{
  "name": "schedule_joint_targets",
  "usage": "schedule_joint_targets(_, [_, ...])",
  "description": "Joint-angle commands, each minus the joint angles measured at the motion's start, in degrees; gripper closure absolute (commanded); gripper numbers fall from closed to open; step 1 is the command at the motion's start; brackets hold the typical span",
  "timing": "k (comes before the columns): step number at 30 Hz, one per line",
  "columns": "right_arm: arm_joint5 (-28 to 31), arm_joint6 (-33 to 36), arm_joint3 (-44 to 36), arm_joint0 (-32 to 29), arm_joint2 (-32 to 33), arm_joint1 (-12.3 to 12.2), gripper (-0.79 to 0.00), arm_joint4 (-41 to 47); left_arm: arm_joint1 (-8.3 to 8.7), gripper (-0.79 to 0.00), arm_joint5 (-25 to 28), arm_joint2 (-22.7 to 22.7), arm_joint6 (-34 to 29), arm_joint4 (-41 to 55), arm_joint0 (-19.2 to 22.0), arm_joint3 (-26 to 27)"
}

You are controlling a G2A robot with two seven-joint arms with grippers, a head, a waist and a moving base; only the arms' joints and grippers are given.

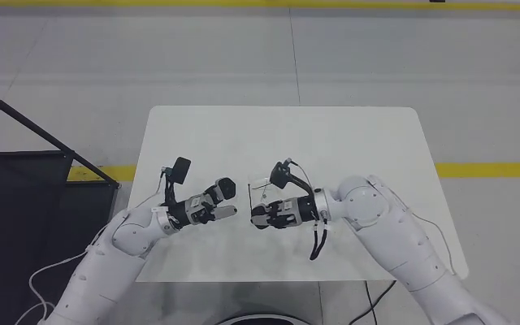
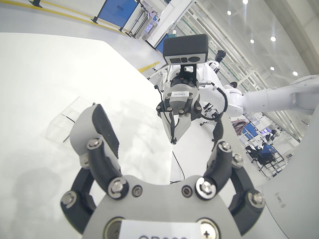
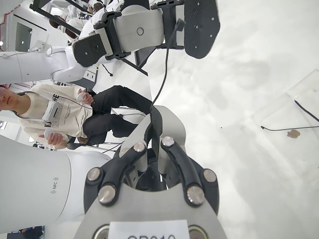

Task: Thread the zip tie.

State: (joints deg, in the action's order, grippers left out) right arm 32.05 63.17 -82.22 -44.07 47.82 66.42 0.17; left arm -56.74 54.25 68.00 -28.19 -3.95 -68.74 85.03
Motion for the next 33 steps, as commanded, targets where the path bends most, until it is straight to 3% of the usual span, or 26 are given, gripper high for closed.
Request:
schedule_joint_targets(1, [-0.22, 0.59, -0.12, 0.09, -0.08, -0.05, 0.000, 0.00, -0.22, -0.588, -0.32, -0.81, 0.15, -0.58, 0.57, -0.23])
schedule_joint_targets(4, [-0.50, 1.25, -0.16, 0.36, -0.48, -0.02, 0.000, -0.21, -0.63, -0.382, -1.12, -2.14, 0.61, -1.71, 1.45, -0.54])
schedule_joint_targets(5, [-0.61, 1.46, -0.10, 0.46, -0.63, 0.00, 0.000, -0.27, -0.76, -0.357, -1.35, -2.61, 0.74, -1.96, 1.74, -0.62])
schedule_joint_targets(16, [-0.90, 1.55, 1.24, 1.37, -1.42, 0.23, 0.000, 0.19, -1.67, -0.277, -2.60, -5.28, 0.94, -2.33, 3.99, -2.68])
schedule_joint_targets(29, [-1.29, 1.08, 2.59, 1.86, -1.78, 0.41, 0.000, 1.06, -1.88, -0.262, -2.51, -5.60, 0.17, -1.08, 4.38, -3.84])
schedule_joint_targets(33, [-1.38, 1.24, 2.68, 1.93, -1.89, 0.43, 0.000, 1.08, -1.95, -0.222, -2.70, -5.74, -0.17, -0.69, 4.55, -3.88])
